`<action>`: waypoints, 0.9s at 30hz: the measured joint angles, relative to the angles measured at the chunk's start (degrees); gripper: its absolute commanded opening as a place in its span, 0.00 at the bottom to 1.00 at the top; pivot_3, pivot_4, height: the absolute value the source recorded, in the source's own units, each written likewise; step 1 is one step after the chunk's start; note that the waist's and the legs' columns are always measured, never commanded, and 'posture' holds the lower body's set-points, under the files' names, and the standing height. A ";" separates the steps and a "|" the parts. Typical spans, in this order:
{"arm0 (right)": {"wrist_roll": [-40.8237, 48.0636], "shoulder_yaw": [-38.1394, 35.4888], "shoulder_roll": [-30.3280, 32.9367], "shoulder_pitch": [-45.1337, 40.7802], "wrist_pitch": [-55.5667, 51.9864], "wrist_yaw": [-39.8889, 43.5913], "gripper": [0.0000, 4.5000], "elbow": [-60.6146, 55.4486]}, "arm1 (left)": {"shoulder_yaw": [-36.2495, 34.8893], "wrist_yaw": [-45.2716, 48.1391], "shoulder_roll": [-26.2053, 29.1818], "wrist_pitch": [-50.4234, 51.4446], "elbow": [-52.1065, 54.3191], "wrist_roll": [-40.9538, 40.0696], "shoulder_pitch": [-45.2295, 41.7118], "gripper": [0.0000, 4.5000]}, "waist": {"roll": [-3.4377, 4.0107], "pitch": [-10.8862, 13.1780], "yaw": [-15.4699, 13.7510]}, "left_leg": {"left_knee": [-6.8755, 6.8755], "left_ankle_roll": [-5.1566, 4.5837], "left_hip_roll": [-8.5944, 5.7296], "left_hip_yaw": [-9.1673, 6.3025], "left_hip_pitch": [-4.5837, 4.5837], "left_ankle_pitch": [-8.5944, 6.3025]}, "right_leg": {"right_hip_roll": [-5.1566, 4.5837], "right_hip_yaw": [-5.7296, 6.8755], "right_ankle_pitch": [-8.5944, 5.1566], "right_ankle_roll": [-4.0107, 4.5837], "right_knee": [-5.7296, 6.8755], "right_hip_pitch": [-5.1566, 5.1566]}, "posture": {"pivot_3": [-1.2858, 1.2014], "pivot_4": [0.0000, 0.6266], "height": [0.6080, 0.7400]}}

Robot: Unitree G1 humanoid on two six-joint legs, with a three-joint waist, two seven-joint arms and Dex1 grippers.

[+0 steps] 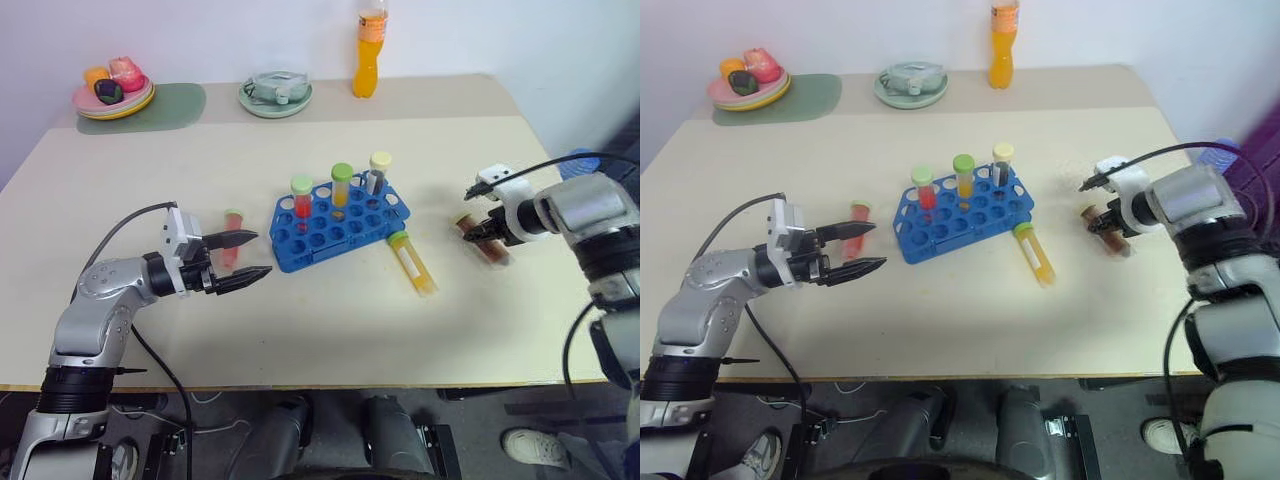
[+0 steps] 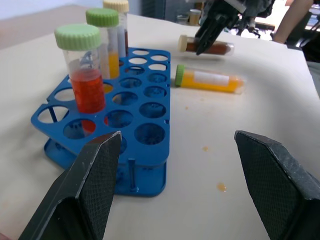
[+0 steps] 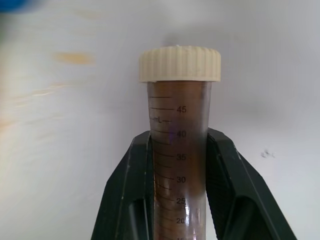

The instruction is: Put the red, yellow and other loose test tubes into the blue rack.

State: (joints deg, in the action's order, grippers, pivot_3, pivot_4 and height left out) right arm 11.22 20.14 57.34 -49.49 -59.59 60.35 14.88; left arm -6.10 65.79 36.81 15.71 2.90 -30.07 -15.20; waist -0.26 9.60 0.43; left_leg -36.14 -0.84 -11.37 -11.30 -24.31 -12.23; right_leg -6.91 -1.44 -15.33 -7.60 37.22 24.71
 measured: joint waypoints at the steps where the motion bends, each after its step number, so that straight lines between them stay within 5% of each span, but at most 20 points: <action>1: 1.46 -2.47 1.34 3.03 1.30 1.37 0.18 -5.00 | -0.04 0.00 -0.02 -0.04 -0.02 -0.02 0.09 0.83 | 0.00 0.00 0.03 | -0.01 0.00 0.02 0.01 0.00 0.00 | 0.00 0.00 0.00 0.00 0.00 -0.01 | 0.52 0.24 1.00; 6: 11.45 -14.82 -1.79 13.67 1.67 2.56 0.18 -23.58 | 0.18 0.02 -0.55 -0.22 -0.31 -0.01 -0.16 0.83 | 0.01 -0.01 0.44 | -0.06 -0.29 0.22 0.23 0.08 -0.17 | 0.09 -0.07 0.21 0.04 0.01 -0.03 | 0.52 0.24 1.00; 12: 16.68 -25.60 -24.73 22.05 18.27 -8.82 0.18 -31.59 | 0.21 -0.98 -2.15 -1.52 -1.14 0.10 -0.28 0.83 | -0.05 -0.04 0.15 | -0.05 -0.23 0.26 0.25 0.28 -0.13 | 0.12 -0.13 0.27 0.03 0.00 -0.21 | 0.52 0.24 1.00; 19: 3.24 -25.36 -39.99 23.37 46.40 -27.88 0.18 -22.45 | 0.32 -1.47 -3.27 -2.29 -2.42 0.39 -0.59 0.83 | -0.05 -0.05 0.21 | 0.01 0.17 0.25 0.28 0.39 0.11 | 0.19 -0.14 0.28 0.04 0.04 -0.21 | 0.52 0.24 1.00; 27: -4.74 -24.90 -46.26 22.57 68.00 -38.63 0.18 -3.80 | 0.33 -2.38 -5.24 -3.44 -5.53 0.71 -3.87 0.83 | -0.03 -0.06 0.53 | 0.15 0.25 0.25 0.31 0.60 0.16 | 0.23 -0.18 0.28 0.04 0.16 -0.25 | 0.52 0.24 1.00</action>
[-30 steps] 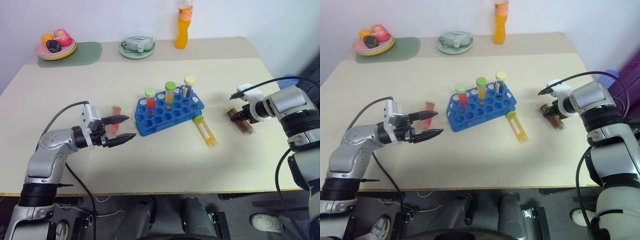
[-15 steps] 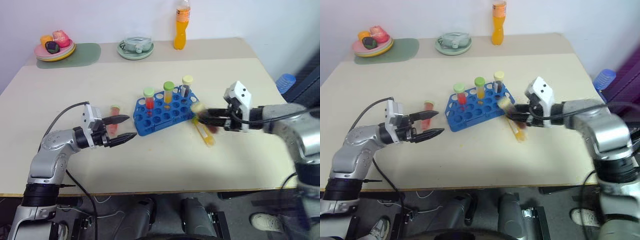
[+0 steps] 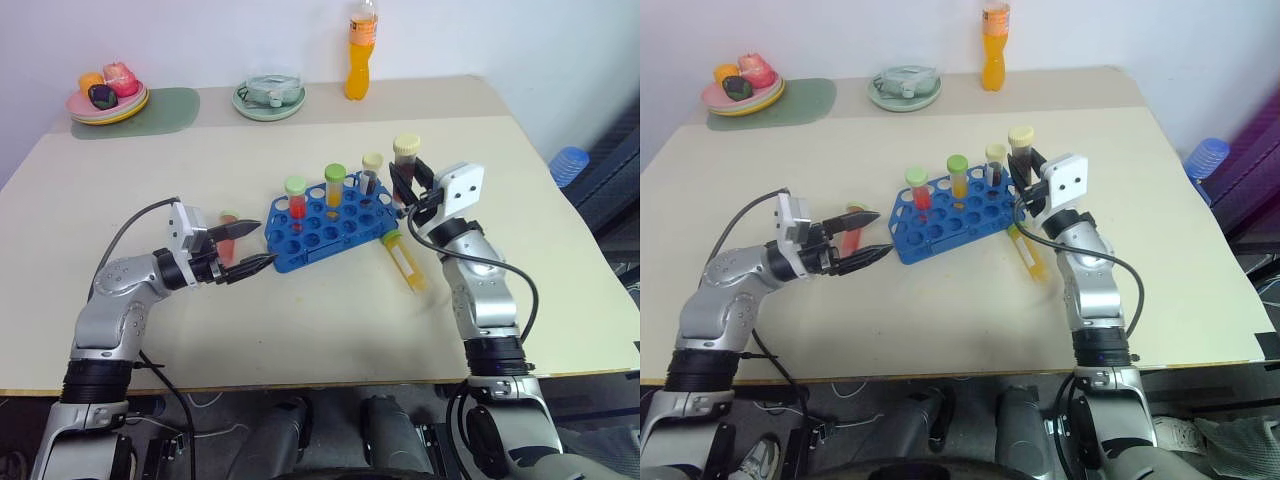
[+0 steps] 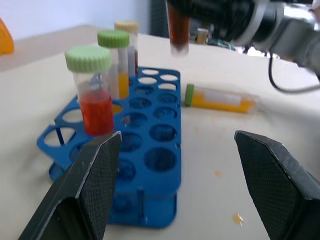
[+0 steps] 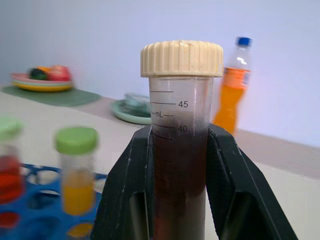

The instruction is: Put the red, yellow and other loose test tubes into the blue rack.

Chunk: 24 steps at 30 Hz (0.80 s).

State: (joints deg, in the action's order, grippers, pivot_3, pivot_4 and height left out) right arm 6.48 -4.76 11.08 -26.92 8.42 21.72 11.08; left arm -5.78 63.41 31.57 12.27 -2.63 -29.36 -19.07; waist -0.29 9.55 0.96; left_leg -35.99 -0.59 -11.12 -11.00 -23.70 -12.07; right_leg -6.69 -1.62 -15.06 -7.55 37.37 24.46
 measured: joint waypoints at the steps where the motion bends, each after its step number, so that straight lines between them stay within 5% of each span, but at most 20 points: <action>1: -0.38 0.17 -0.29 0.00 1.22 -0.22 0.18 1.39 | 0.00 -0.01 -0.29 -0.05 -0.31 -0.03 -0.30 0.83 | 0.00 0.00 0.04 | 0.00 0.00 0.00 0.00 0.01 0.00 | 0.01 -0.01 0.00 0.00 0.02 0.01 | 0.52 0.24 1.00; 24: -0.44 2.61 -4.99 -2.42 10.06 -1.38 0.18 11.87 | -0.02 -2.89 -0.63 1.06 2.69 -0.06 -0.02 0.83 | 0.01 -0.01 0.21 | 0.14 0.05 0.02 0.06 0.25 0.02 | 0.22 -0.25 -0.01 0.01 0.09 -0.04 | 0.52 0.24 1.00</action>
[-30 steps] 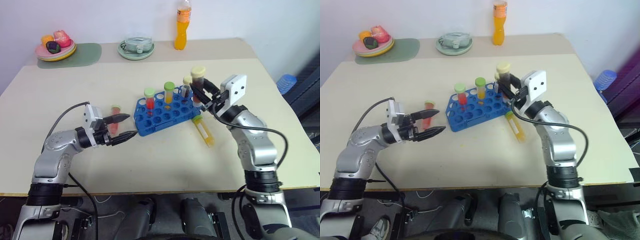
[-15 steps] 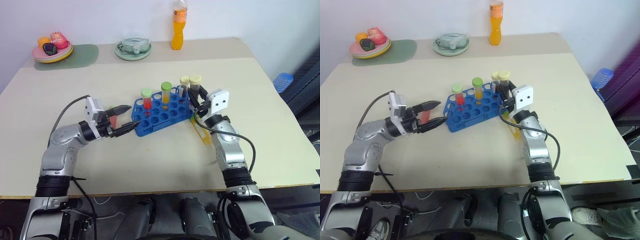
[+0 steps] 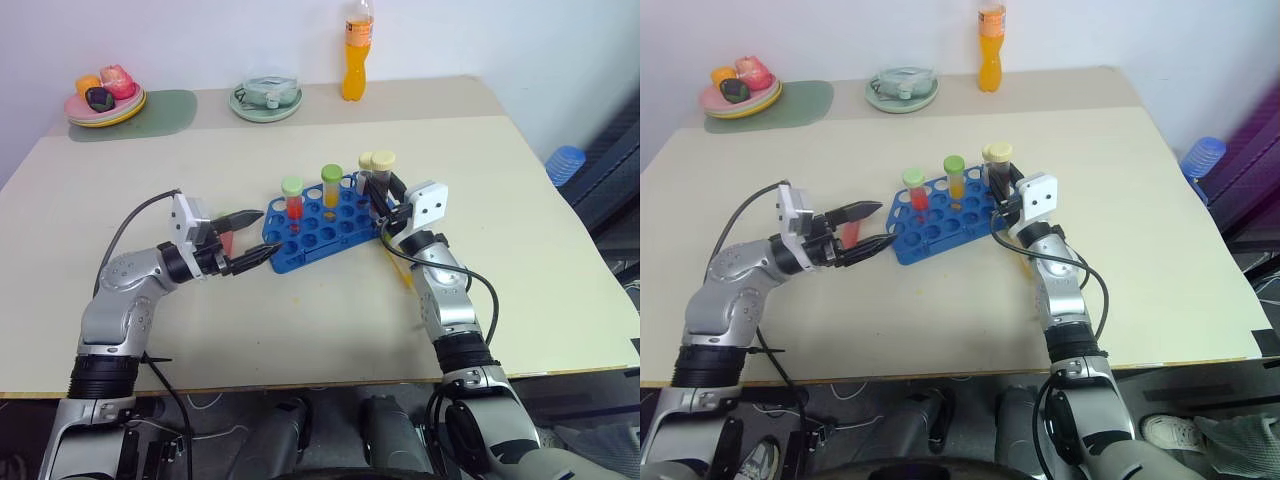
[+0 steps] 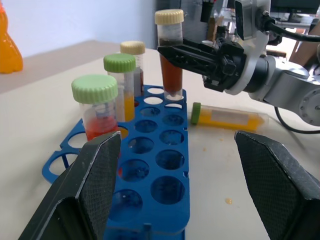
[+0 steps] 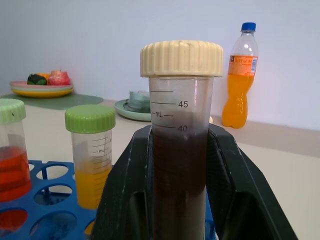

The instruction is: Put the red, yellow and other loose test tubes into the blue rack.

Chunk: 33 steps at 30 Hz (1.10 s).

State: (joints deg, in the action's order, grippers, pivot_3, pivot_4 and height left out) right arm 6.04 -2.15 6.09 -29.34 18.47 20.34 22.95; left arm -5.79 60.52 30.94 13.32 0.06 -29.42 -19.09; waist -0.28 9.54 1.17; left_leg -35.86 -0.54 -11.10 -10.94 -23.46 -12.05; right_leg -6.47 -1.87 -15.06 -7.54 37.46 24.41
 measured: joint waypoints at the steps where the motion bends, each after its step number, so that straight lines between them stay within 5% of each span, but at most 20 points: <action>1: 0.00 -0.03 -0.03 0.01 0.08 -0.14 0.18 0.04 | -0.02 -0.12 0.09 0.14 0.06 0.00 0.01 0.83 | 0.00 0.00 -0.03 | 0.00 0.00 0.00 0.00 0.01 0.00 | 0.00 0.00 0.00 0.00 0.00 0.00 | 0.52 0.24 1.00; 33: 0.49 -0.69 1.19 1.48 1.40 -1.51 0.18 -0.19 | 0.00 0.31 -0.10 1.02 0.72 -0.04 0.01 0.83 | 0.00 -0.01 -0.32 | 0.01 0.00 0.00 0.00 0.07 0.00 | 0.00 -0.01 0.00 0.00 -0.02 -0.01 | 0.52 0.24 1.00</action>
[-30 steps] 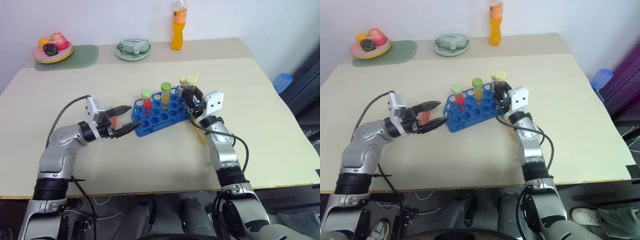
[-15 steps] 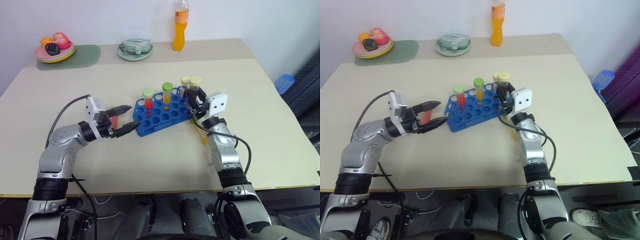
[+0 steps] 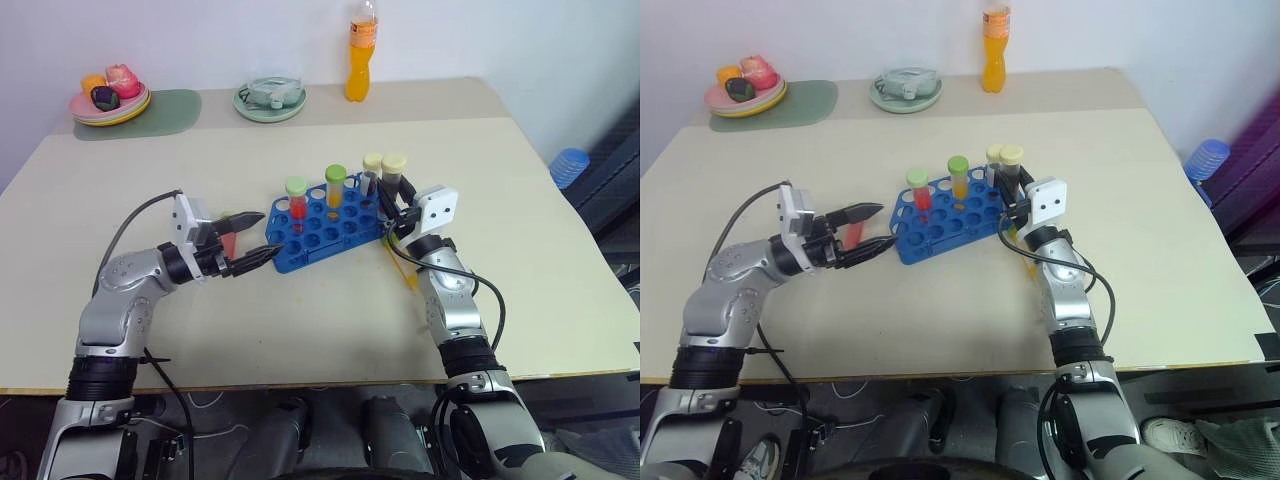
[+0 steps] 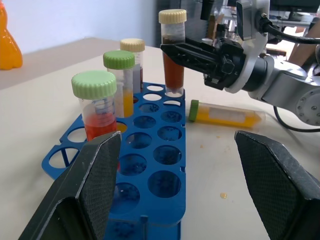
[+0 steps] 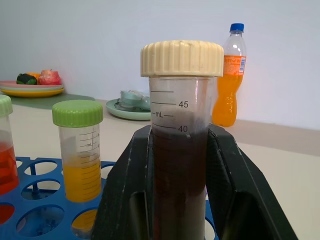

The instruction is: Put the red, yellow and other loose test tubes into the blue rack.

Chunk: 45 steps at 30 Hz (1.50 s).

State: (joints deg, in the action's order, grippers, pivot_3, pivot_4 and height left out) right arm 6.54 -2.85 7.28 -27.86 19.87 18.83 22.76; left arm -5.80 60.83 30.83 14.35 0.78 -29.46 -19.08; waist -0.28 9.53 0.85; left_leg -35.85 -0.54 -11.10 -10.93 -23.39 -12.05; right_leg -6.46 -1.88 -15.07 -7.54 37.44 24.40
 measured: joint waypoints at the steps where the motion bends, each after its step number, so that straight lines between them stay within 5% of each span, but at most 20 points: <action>1: 0.17 0.00 -0.18 -0.24 0.13 0.11 0.18 0.37 | 0.00 0.02 0.00 -0.01 -0.05 0.00 0.00 0.83 | 0.00 0.00 0.02 | 0.00 0.00 0.00 0.00 0.00 0.00 | 0.00 0.00 0.00 0.00 0.00 -0.01 | 0.52 0.24 1.00; 13: 1.66 -0.34 -1.09 -1.94 1.50 1.86 0.18 6.76 | 0.00 -0.20 -0.07 0.00 0.00 0.00 0.30 0.83 | 0.00 0.00 0.36 | 0.15 0.06 0.01 0.03 0.01 0.04 | 0.01 -0.10 0.00 0.00 0.02 0.00 | 0.52 0.24 1.00; 19: 1.53 -0.76 -0.94 -1.94 2.14 2.05 0.81 6.85 | -0.01 -1.12 -0.07 0.34 0.50 -0.09 0.44 0.83 | 0.00 0.00 0.34 | 0.19 0.06 0.02 0.04 0.01 0.04 | 0.04 -0.20 0.00 0.00 0.02 0.03 | 0.52 0.24 1.00; 30: -0.59 1.70 4.80 4.06 -5.07 3.84 0.81 -7.26 | 0.27 -0.95 -0.55 0.32 0.32 -0.32 0.23 0.83 | 0.00 0.00 -0.06 | 0.21 0.07 0.02 0.07 0.01 0.04 | 0.02 -0.26 0.00 0.00 0.01 0.05 | 0.52 0.24 1.00; 36: 2.78 0.90 13.02 12.01 -23.44 6.52 0.81 -26.88 | 0.69 -0.62 -1.46 0.32 0.12 -0.34 -0.05 0.83 | 0.00 0.00 -0.21 | 0.23 -0.12 0.03 0.09 0.00 -0.07 | -0.07 -0.29 0.00 0.01 0.00 0.06 | 0.52 0.24 1.00; 41: 14.88 -6.17 22.17 12.87 -57.78 4.96 0.81 -44.42 | 1.05 0.07 -1.75 0.32 0.07 -0.33 -0.14 0.83 | 0.00 0.01 -0.26 | 0.24 -0.35 0.05 0.13 -0.02 -0.21 | -0.12 -0.31 -0.01 0.02 -0.02 0.08 | 0.52 0.24 1.00; 45: 23.19 -8.73 29.63 3.80 -88.06 4.12 0.81 -46.95 | 1.92 0.80 -1.82 0.24 -1.04 -0.19 -0.57 0.83 | 0.00 0.01 -0.26 | 0.24 -0.40 0.07 0.21 -0.04 -0.23 | -0.18 -0.31 -0.02 0.03 -0.08 0.08 | 0.52 0.24 1.00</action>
State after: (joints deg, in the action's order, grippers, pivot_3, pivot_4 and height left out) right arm 29.72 -11.58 36.91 -24.06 -68.19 22.94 -24.20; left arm -3.87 61.64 29.01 14.59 -0.26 -29.65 -19.65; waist -0.28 9.54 0.59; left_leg -35.61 -0.94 -11.03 -10.72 -23.43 -12.28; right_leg -6.64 -2.19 -15.08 -7.51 37.37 24.49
